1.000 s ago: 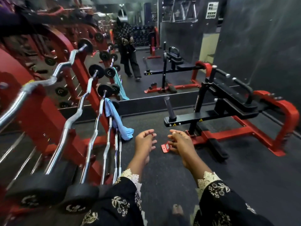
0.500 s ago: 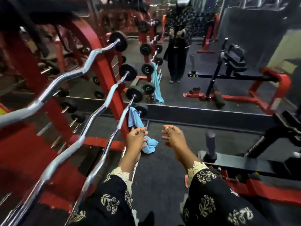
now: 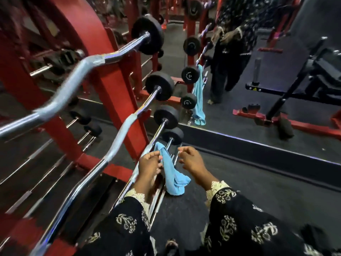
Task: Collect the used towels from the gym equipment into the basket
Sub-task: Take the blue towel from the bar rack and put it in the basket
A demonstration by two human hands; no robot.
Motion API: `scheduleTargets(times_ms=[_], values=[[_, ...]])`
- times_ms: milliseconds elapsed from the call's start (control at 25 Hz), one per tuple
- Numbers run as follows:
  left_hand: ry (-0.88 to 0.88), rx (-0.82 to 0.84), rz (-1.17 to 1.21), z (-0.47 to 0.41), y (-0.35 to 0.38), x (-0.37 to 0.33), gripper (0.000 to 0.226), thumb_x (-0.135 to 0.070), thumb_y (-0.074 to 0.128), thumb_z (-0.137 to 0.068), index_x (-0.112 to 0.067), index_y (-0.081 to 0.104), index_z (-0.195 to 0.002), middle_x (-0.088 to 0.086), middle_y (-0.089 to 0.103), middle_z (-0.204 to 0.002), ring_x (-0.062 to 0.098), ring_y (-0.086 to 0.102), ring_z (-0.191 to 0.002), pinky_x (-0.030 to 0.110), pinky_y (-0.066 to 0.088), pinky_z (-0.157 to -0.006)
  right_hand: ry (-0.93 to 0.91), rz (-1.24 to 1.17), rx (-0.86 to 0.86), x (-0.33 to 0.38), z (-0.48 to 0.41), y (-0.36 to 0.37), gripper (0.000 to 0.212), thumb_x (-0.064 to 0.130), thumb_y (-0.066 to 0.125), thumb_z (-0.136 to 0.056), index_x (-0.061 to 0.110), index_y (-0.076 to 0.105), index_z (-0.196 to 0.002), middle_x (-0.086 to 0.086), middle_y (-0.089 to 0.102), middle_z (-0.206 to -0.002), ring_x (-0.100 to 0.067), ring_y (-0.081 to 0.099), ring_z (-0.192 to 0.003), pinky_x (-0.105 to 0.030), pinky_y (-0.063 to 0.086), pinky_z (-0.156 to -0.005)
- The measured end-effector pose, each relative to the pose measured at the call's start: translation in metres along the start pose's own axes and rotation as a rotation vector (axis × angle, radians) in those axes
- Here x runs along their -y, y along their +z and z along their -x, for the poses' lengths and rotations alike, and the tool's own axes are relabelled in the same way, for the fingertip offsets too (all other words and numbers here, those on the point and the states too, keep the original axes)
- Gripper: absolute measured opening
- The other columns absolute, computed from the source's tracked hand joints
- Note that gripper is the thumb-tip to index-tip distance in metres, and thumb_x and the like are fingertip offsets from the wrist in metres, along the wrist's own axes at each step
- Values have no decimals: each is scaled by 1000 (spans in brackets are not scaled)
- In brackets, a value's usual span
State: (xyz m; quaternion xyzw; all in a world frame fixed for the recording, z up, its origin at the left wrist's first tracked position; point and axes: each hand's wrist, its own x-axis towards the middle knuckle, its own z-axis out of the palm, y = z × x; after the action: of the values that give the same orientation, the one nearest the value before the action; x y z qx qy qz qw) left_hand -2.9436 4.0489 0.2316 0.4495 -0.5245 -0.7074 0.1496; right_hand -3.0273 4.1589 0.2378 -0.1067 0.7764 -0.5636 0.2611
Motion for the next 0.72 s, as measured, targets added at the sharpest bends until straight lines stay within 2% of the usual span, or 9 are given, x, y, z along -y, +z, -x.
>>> scheduleTargets(times_ms=[80, 160, 320, 400, 480, 560, 600, 640, 720], values=[[-42, -41, -48, -46, 12, -13, 25, -3, 43, -96, -11, 60, -113, -1, 59, -74, 11, 50, -55, 11, 33, -34, 9, 62, 14, 3, -54, 8, 13, 18, 52, -92, 26, 63, -91, 1, 66, -97, -17, 59, -91, -40, 49, -87], [-97, -80, -88, -81, 20, -18, 25, -3, 43, -95, -11, 61, -111, 0, 58, -71, 11, 47, -52, 11, 31, -32, 37, 118, 56, -1, -98, 17, 14, 19, 52, -92, 23, 63, -99, 2, 66, -98, -16, 59, -89, -38, 49, -86], [-181, -138, -107, -138, 31, -9, 22, -4, 48, -93, -16, 63, -105, 2, 59, -71, 14, 50, -57, 11, 35, -34, 85, 200, 147, -21, -171, 36, 16, 17, 52, -90, 26, 63, -97, 1, 69, -102, -19, 64, -94, -33, 49, -87], [-211, -204, -101, -168, 41, -4, 20, -6, 49, -93, -19, 64, -95, 4, 62, -76, 17, 54, -64, 18, 43, -42, 107, 267, 223, -37, -212, 46, 17, 15, 53, -89, 20, 65, -101, -4, 70, -106, -20, 64, -97, -32, 49, -88], [-255, -272, -123, -192, 47, 6, 23, -9, 50, -93, -21, 63, -78, 3, 64, -79, 19, 55, -74, 27, 43, -60, 107, 370, 343, -52, -246, 57, 20, 12, 57, -88, 11, 65, -107, -7, 70, -106, -22, 63, -99, -29, 46, -87], [-318, -291, -118, -209, 52, 16, 26, -8, 50, -93, -17, 63, -72, 5, 63, -77, 18, 52, -74, 26, 41, -63, 74, 480, 469, -63, -271, 66, 31, 13, 63, -84, 7, 63, -115, -4, 66, -101, -19, 60, -98, -24, 40, -84], [-343, -291, -91, -217, 53, 21, 22, -6, 50, -93, -14, 65, -80, 8, 64, -81, 18, 53, -75, 23, 44, -61, 64, 521, 523, -66, -280, 70, 40, 14, 66, -81, 8, 60, -121, -3, 65, -103, -18, 59, -100, -22, 38, -82], [-355, -302, -68, -228, 54, 25, 19, -5, 48, -94, -11, 66, -95, 11, 64, -91, 20, 55, -80, 24, 48, -65, 63, 552, 575, -69, -291, 75, 50, 15, 70, -78, 10, 56, -127, -5, 64, -110, -19, 59, -105, -20, 36, -83], [-386, -334, -17, -246, 57, 30, 29, -6, 45, -96, -8, 58, -122, 10, 58, -107, 23, 55, -96, 34, 50, -85, 53, 603, 668, -76, -310, 84, 59, 15, 73, -77, 10, 52, -132, -8, 63, -122, -22, 57, -116, -18, 34, -84]])
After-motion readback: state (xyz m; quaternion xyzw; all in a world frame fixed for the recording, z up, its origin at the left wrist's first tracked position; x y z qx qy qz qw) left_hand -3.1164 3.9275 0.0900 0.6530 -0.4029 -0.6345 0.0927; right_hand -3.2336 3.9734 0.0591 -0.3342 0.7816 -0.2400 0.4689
